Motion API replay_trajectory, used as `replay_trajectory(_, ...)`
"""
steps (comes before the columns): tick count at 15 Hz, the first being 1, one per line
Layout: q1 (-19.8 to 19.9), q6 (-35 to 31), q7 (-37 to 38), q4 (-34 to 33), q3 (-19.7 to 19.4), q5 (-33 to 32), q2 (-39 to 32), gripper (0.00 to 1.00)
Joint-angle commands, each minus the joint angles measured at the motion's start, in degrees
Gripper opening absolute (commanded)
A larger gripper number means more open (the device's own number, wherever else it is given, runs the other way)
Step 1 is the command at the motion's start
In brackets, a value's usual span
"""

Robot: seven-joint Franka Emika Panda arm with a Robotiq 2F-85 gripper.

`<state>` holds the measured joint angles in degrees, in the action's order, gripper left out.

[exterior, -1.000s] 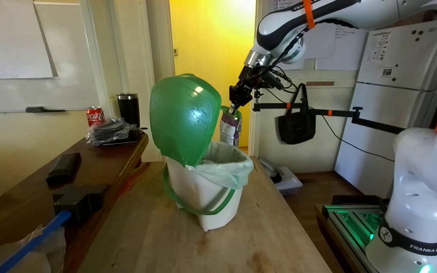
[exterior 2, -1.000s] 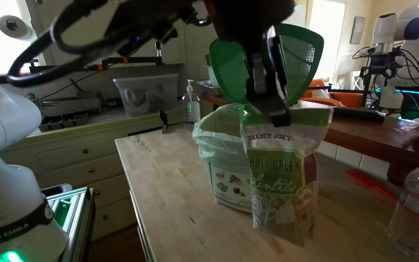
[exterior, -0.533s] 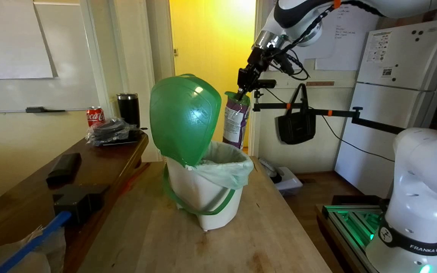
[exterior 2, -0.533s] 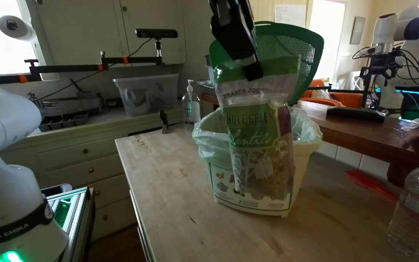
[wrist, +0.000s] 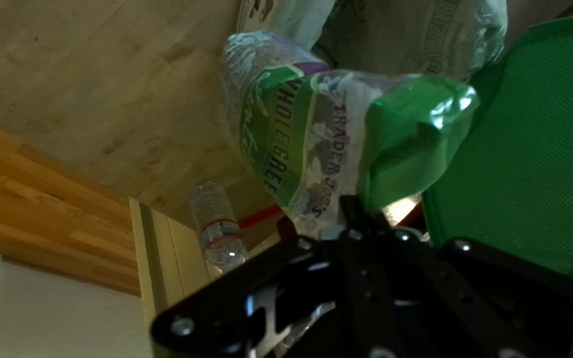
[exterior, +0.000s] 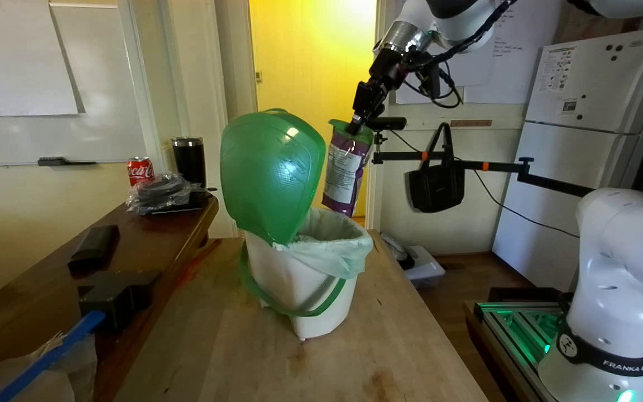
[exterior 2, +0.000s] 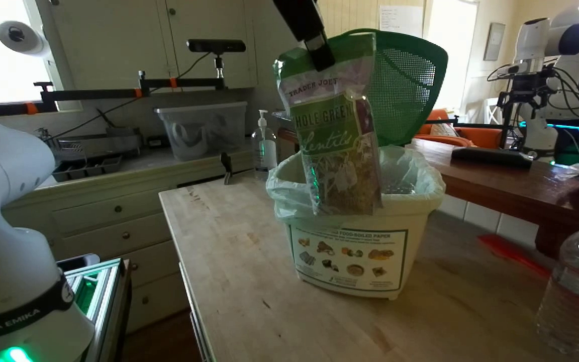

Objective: Open the bin, throw the green pack inside, then close the bin

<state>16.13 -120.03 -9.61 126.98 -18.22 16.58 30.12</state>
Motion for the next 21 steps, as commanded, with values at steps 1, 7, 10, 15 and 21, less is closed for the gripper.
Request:
replay_trajectory(1, -2.3, 0.1, -1.1, 1.4, 0.4, -0.2, 3.8, 0.01)
replay_trajectory(7, -5.1, -0.2, -1.8, 1.4, 1.1, 0.2, 5.3, 0.01)
replay_trajectory(10, -7.0, -0.9, -3.5, 1.2, 0.7, 1.3, 5.1, 0.01)
replay_trajectory(15, -9.5, -2.4, -5.8, 1.1, -0.5, 3.3, 3.3, 0.01)
replay_trajectory(21, -11.6, -3.6, -9.8, 1.2, -2.4, 7.7, 1.3, 0.01)
